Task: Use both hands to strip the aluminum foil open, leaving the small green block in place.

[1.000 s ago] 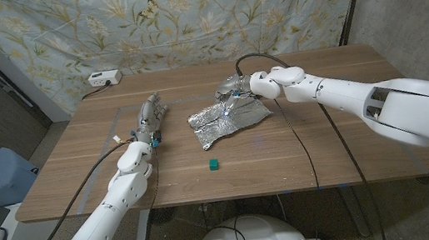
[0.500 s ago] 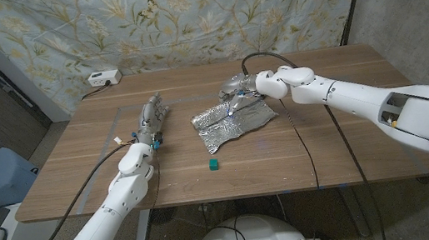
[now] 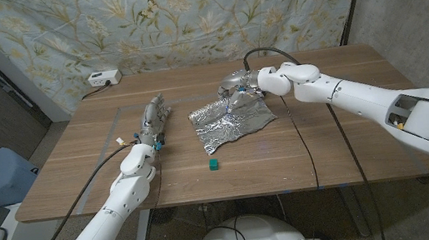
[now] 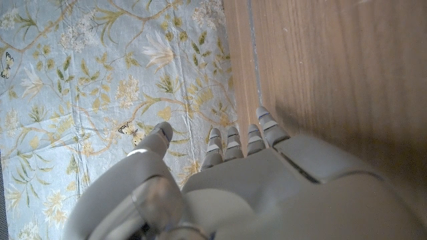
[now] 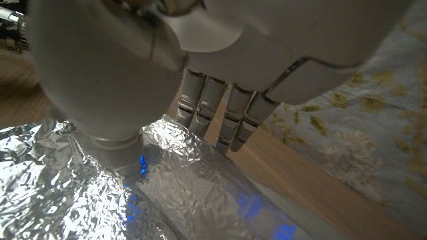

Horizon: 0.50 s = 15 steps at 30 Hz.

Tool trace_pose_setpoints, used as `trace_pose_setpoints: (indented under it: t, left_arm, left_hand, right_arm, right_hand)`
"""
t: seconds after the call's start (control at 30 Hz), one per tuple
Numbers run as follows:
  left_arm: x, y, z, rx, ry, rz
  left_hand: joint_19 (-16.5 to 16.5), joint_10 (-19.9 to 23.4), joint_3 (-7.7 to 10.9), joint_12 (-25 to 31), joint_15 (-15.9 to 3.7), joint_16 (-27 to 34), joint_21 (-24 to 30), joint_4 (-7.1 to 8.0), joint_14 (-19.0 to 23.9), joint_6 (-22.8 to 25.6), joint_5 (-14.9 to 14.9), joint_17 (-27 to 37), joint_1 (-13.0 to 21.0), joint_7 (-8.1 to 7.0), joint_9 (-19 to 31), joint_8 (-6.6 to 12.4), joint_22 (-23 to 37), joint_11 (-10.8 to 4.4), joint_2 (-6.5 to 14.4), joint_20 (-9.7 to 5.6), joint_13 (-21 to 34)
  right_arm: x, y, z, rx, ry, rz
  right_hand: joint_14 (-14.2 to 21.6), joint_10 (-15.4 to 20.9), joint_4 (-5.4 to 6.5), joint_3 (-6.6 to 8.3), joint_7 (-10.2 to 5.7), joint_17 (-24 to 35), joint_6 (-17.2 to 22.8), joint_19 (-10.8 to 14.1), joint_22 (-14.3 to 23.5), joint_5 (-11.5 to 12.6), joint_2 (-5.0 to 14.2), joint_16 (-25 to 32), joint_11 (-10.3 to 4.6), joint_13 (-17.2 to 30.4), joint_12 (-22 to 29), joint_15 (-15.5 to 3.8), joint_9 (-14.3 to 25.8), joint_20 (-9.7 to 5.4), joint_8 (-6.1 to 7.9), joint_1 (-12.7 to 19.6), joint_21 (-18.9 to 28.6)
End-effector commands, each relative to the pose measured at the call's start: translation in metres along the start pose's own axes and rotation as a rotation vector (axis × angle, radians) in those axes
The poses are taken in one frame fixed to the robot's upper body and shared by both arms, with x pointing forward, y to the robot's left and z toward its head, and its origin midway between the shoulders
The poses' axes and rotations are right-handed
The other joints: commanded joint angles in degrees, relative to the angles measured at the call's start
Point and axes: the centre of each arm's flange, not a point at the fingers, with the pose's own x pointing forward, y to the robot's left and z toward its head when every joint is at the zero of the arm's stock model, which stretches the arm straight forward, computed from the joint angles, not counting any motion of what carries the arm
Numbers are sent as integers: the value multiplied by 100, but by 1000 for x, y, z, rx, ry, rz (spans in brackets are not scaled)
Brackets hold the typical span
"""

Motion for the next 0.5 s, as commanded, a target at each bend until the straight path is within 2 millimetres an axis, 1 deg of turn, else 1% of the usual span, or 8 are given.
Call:
trace_pose_setpoints:
  t: [0.03,0.23,0.5]
  left_arm:
    - [5,-3,1,-3,4,-21]
    - [7,-3,0,-7,11,-30]
    - [6,-1,-2,-7,18,-26]
  left_hand:
    - [39,17,46,53,18,18,-5,13,50,53,27,11,-24,3,32,31,25,7,-9,-8,8]
    - [39,18,51,52,19,18,-7,8,56,56,28,10,-27,5,32,28,26,14,-14,-6,8]
    - [39,26,60,53,26,16,-9,1,62,63,29,8,-30,0,32,26,26,23,-17,-4,8]
  right_arm:
    - [-6,-12,-4,41,-3,-12]
    - [-8,-19,-8,52,0,-16]
    - [-17,-28,-18,64,24,-39]
  right_hand:
    - [68,304,7,-23,-305,22,356,43,30,6,95,47,-232,28,47,-941,20,-245,55,50,17]
    - [90,325,11,-40,-296,40,376,56,31,2,92,66,-226,33,56,-937,21,-244,52,50,18]
    - [129,340,18,-57,-279,69,379,87,32,-2,104,97,-213,43,64,-942,22,-243,37,56,23]
